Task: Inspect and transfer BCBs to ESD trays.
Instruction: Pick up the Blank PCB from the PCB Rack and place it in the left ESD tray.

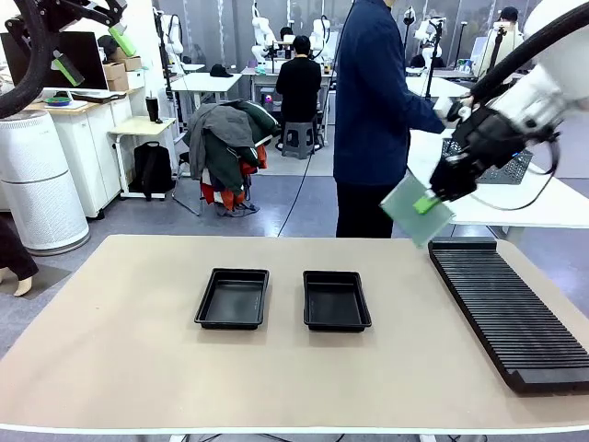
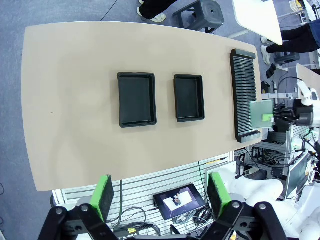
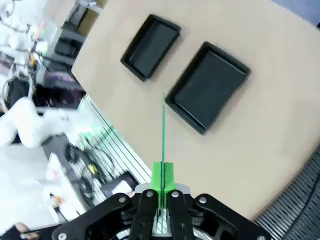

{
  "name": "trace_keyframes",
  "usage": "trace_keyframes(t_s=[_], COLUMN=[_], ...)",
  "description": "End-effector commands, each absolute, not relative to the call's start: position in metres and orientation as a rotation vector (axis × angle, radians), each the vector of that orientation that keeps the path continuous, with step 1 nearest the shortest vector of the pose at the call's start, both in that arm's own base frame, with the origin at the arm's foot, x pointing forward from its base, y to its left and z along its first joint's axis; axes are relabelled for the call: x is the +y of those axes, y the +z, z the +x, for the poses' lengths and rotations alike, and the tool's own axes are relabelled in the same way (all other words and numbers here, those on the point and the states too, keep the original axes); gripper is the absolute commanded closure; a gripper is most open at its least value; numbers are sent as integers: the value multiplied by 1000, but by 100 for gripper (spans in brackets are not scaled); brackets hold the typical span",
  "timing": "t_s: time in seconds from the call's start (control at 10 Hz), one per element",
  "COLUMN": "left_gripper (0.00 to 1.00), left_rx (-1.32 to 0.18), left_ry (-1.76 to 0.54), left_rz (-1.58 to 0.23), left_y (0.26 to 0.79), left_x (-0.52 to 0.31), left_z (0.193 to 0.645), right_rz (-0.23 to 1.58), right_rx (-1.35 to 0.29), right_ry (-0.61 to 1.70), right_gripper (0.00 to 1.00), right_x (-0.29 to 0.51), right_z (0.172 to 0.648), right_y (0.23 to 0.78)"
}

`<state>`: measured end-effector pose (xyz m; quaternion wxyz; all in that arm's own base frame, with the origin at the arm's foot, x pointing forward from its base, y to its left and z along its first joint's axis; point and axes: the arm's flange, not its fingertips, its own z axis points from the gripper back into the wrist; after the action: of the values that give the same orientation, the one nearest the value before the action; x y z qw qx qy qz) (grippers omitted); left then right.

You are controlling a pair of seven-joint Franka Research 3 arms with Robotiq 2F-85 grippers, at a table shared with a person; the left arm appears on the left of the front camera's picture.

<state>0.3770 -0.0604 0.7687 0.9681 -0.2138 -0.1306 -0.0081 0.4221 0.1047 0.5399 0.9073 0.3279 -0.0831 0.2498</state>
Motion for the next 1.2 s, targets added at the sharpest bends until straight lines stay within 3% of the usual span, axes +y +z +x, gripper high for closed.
trace_keyframes(t_s=[0.0,0.5,1.1], left_gripper=[0,0,0], left_rx=[-264,-264,-264], left_ry=[-23,-23,-23], left_rz=[-432,-432,-432], left_y=[768,768,768], left_x=[-59,-59,-59], left_z=[377,377,377], right_rz=[798,994,1107], right_rx=[-248,-240,-135], right_ry=[392,192,78], right_gripper=[97,97,97], right_x=[137,237,359], right_z=[412,412,458], right_y=[508,426,348])
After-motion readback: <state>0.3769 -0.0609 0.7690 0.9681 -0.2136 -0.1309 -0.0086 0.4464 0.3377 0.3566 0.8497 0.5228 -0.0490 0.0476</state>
